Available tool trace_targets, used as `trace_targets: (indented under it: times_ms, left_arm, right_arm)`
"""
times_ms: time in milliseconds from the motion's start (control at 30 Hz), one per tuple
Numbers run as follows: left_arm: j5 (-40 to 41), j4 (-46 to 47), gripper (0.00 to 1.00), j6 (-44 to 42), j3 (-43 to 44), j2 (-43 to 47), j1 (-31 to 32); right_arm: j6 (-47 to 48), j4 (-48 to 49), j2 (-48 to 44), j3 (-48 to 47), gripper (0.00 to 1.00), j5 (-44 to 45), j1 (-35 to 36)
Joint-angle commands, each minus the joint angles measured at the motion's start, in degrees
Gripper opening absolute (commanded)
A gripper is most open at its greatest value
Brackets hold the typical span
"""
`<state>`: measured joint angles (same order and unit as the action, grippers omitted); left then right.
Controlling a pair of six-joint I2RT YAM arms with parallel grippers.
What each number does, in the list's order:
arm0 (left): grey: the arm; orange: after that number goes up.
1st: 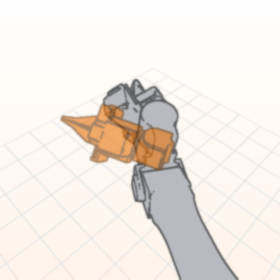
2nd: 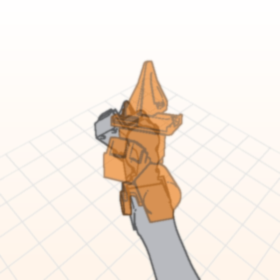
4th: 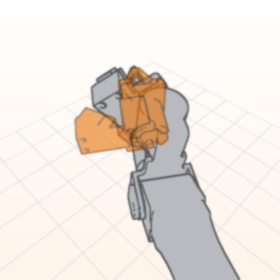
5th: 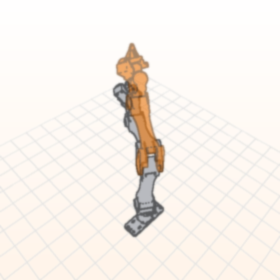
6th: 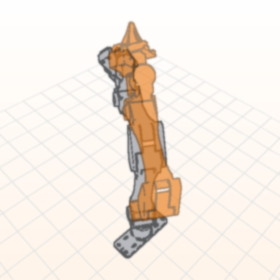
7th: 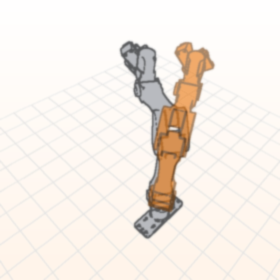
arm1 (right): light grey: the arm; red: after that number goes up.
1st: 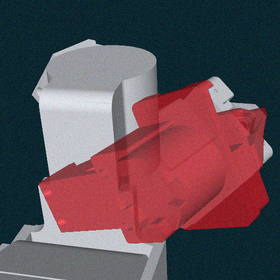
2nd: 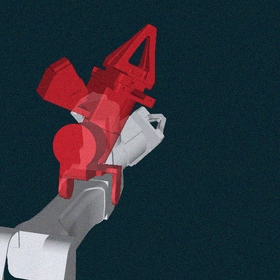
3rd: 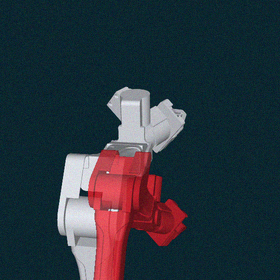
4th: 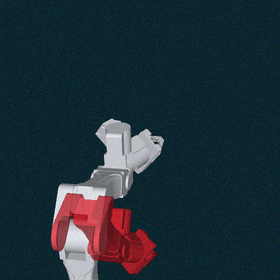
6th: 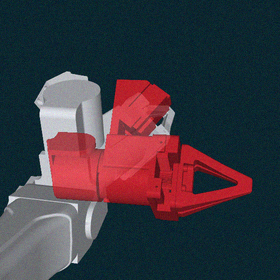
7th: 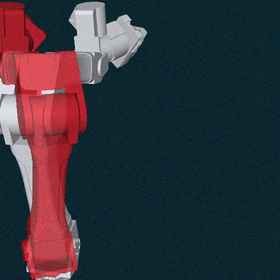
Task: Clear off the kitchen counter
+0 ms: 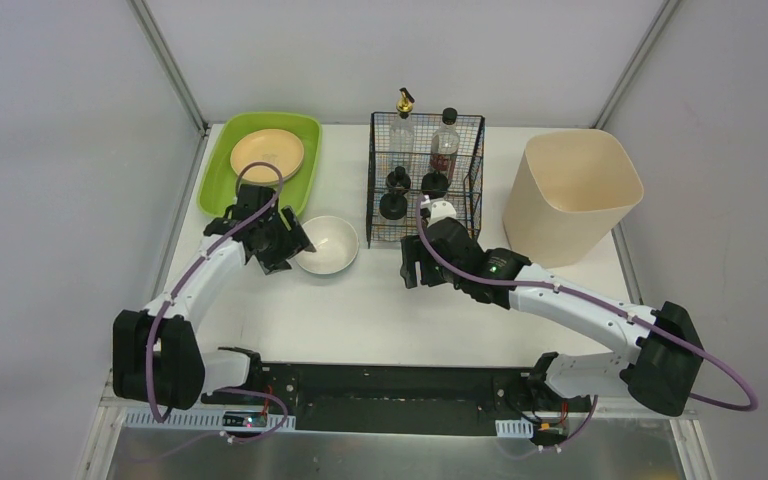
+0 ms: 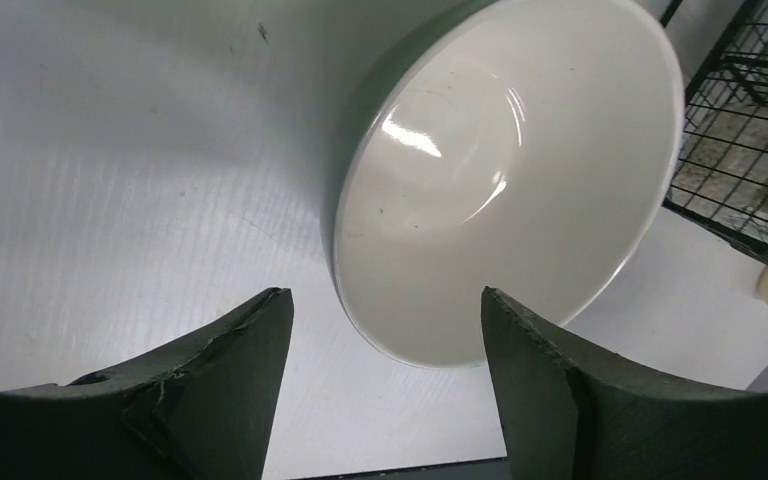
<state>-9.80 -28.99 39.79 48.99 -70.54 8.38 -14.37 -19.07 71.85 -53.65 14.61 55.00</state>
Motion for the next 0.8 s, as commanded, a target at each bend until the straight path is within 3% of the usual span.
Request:
trace_targets:
  times_ms: [0, 200, 467, 600, 767]
  left_arm:
    - [3.1, -0.3, 0.69, -0.7, 0.1, -2.6, 1.8]
    - [3.3, 0.5, 0.67, -0.9, 0.8, -6.4, 2.8]
    - [2.9, 2.1, 0.52, -1.4, 1.5, -10.1, 3.2]
    - [3.2, 2.2, 0.31, -1.7, 1.9, -10.3, 3.2]
    - [2.9, 2.1, 0.15, -2.4, 2.6, -10.0, 3.2]
  right_arm:
    - [-0.3, 0.7, 0.1, -1.0, 0.73, 0.6, 0.2]
    - [-0.4, 0.8, 0.0, -0.9, 0.73, 0.5, 0.2]
    - [-0.4, 0.7, 0.2, -0.9, 0.74, 0.5, 0.3]
    - [-0.5, 0.8, 0.1, -0.8, 0.74, 0.6, 0.3]
    - [-0.5, 0.7, -0.1, -0.8, 0.74, 0.5, 0.3]
